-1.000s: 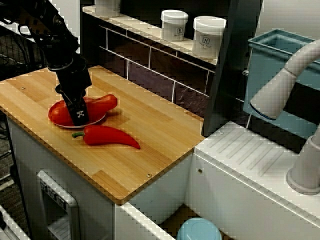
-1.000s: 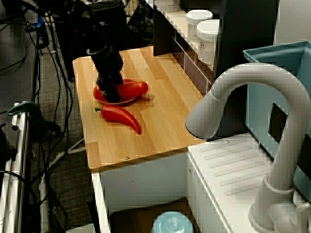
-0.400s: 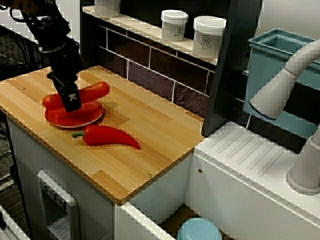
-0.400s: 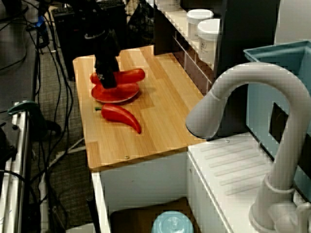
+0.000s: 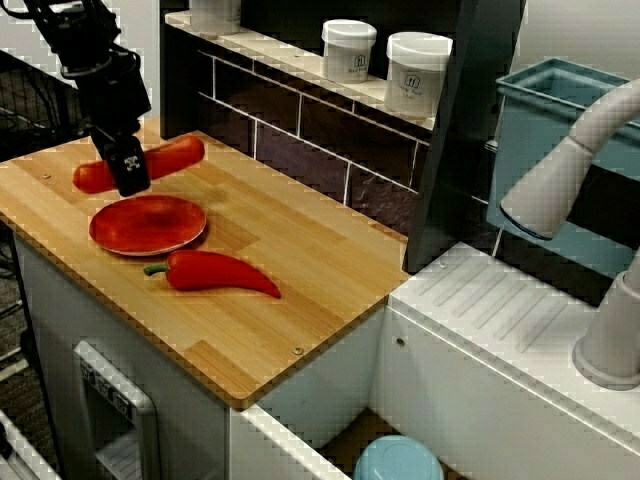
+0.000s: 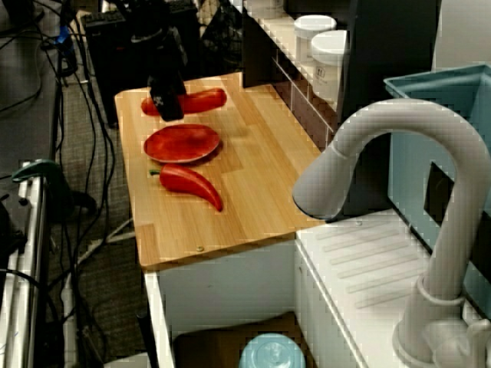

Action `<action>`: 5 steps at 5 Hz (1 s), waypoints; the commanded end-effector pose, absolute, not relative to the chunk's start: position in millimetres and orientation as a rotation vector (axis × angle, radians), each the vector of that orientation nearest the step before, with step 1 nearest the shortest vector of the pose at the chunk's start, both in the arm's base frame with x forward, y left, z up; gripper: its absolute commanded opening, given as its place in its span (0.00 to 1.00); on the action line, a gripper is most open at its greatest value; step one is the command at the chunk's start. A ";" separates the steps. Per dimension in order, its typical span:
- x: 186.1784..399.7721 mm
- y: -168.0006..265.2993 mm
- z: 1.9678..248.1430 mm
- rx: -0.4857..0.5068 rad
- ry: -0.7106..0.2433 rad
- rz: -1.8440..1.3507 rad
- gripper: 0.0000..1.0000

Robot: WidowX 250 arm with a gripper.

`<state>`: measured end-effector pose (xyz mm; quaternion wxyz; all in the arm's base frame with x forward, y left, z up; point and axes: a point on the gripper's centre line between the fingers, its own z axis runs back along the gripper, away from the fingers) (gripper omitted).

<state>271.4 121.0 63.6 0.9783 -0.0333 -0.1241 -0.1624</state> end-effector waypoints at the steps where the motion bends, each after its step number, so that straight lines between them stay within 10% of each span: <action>1: 258.4 147.6 113.5 -0.058 -0.328 -0.335 0.00; 5: 266.4 142.9 156.3 -0.099 -0.369 -0.367 0.00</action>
